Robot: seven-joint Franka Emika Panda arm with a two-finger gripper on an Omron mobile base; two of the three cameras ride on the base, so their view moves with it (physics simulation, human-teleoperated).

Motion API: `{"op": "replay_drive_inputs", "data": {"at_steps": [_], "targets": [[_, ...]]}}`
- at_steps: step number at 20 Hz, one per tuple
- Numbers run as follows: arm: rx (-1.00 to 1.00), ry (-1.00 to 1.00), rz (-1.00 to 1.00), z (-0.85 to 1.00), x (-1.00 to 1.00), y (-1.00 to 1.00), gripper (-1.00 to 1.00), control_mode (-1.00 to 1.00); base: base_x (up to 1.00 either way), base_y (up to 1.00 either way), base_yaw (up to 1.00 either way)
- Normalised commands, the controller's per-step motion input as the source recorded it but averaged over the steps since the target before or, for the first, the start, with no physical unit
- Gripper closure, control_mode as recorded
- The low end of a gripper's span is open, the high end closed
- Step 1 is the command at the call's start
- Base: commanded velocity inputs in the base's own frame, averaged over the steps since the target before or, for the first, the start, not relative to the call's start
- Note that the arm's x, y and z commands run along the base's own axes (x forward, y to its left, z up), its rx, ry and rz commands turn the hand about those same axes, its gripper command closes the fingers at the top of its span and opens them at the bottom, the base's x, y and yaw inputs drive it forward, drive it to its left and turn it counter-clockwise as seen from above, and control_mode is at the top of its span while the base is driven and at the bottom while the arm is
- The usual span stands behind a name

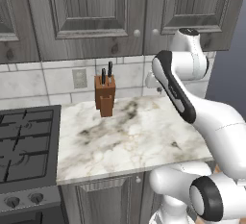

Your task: Open the cabinet directly in front. Then move the liquor and the mug to the dining counter with the jar on it.

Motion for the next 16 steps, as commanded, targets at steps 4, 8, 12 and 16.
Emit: {"op": "replay_drive_inputs", "data": {"at_steps": [4,8,12,16], "targets": [[0.00,-0.11,0.00,0.00,-0.04,0.00,-1.00,-1.00,0.00,0.00,0.00],[0.00,-0.37,0.00,0.29,-0.31,0.00,-1.00,-1.00,0.00,0.00,0.00],[0.00,-0.42,0.00,0.31,-0.42,0.00,-1.00,-1.00,0.00,0.00,0.00],[0.00,-0.45,0.00,0.32,-0.45,0.00,-1.00,-1.00,0.00,0.00,0.00]]}}
